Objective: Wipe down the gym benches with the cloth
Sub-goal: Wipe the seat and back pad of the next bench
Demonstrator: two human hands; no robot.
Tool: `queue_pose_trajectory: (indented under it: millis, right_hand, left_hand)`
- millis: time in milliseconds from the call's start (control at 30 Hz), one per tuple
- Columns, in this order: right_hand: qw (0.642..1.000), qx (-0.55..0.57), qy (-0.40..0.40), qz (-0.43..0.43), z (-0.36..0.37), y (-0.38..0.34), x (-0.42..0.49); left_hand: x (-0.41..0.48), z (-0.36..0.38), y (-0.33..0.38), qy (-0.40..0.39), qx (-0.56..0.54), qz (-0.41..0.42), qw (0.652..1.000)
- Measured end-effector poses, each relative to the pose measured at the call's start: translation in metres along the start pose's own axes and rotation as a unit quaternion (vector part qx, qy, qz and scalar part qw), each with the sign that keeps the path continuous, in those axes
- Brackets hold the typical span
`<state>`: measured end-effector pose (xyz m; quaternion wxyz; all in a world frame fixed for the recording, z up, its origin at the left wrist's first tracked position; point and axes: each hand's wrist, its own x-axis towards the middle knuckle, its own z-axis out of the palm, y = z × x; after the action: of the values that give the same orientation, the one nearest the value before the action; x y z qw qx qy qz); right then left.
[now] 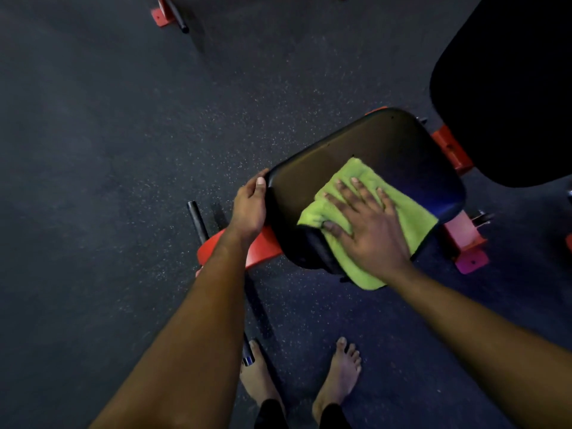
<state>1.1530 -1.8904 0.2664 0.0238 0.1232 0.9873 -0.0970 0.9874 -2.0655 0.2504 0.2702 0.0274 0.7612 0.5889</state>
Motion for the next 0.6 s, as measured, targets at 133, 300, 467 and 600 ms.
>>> queue_pose_trajectory:
  millis: [133,300,467,600]
  right_hand:
    - [0.975,0.046,0.048,0.214,0.001,-0.016,0.005]
    - [0.994,-0.001,-0.016,0.111,0.013,-0.08,-0.022]
    - [0.996,0.011,-0.01,0.085,0.006,-0.065,0.048]
    - [0.992,0.026,0.007,0.125,0.004,-0.068,0.082]
  left_hand:
    - [0.0,0.0,0.003,-0.004,-0.039,-0.018,0.999]
    - [0.002,-0.003,0.009,-0.028,-0.064,-0.031,0.997]
    - [0.005,-0.007,0.003,-0.037,-0.076,-0.026,0.996]
    - [0.002,-0.006,0.004,-0.028,-0.077,-0.024,0.996]
